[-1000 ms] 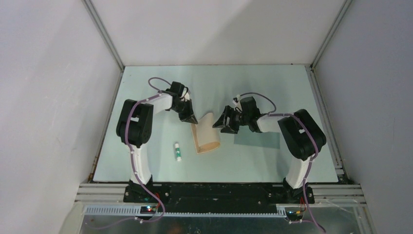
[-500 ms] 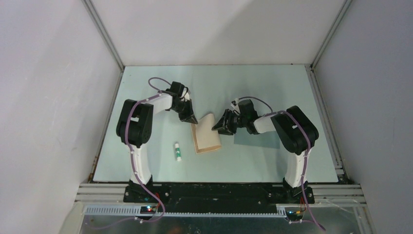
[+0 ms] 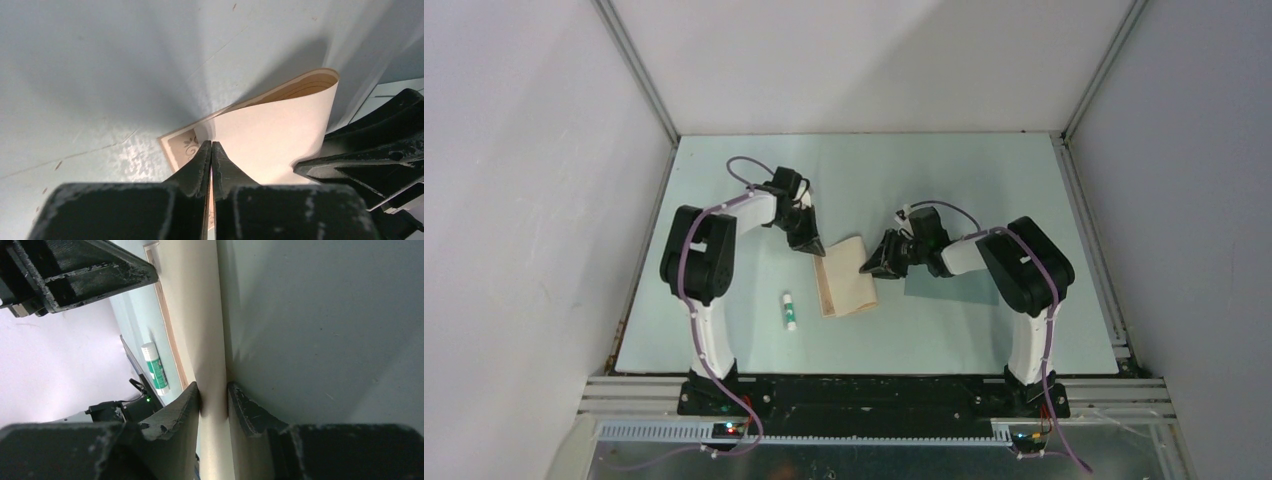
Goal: Place the letter into the envelope and seal it
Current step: Fold the letter.
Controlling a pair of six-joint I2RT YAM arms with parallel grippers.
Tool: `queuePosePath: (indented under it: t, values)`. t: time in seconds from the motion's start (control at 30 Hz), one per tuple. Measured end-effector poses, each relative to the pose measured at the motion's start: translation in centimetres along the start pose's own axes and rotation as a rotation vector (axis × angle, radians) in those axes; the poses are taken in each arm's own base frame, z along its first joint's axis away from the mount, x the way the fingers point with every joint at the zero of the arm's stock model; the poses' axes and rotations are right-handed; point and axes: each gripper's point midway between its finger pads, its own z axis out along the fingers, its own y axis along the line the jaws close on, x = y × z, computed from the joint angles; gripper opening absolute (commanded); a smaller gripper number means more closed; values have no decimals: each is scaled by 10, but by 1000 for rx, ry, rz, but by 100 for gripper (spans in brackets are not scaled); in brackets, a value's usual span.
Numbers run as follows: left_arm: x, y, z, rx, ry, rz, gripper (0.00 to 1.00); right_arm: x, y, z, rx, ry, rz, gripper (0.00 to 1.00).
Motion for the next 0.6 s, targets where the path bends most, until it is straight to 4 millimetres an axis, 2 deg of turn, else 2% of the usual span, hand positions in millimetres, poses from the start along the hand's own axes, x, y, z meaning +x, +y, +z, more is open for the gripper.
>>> queuePosePath:
  t: [0.1, 0.27, 0.33, 0.47, 0.6]
  values:
    - [2, 5, -8, -41, -3, 6, 17, 0, -1, 1, 10, -2, -7, 28]
    - [-3, 4, -29, -88, -46, 28, 20, 0, -1, 2, 18, -6, -13, 27]
    - [-7, 3, -41, -104, -78, 38, 16, 0, -1, 2, 20, -8, -13, 27]
    - [-10, 2, -61, -135, -130, 49, 1, 0, -1, 2, 21, -9, -13, 28]
    - [4, 15, -54, -164, -104, 35, 0, 0, -1, 2, 21, -9, -13, 28]
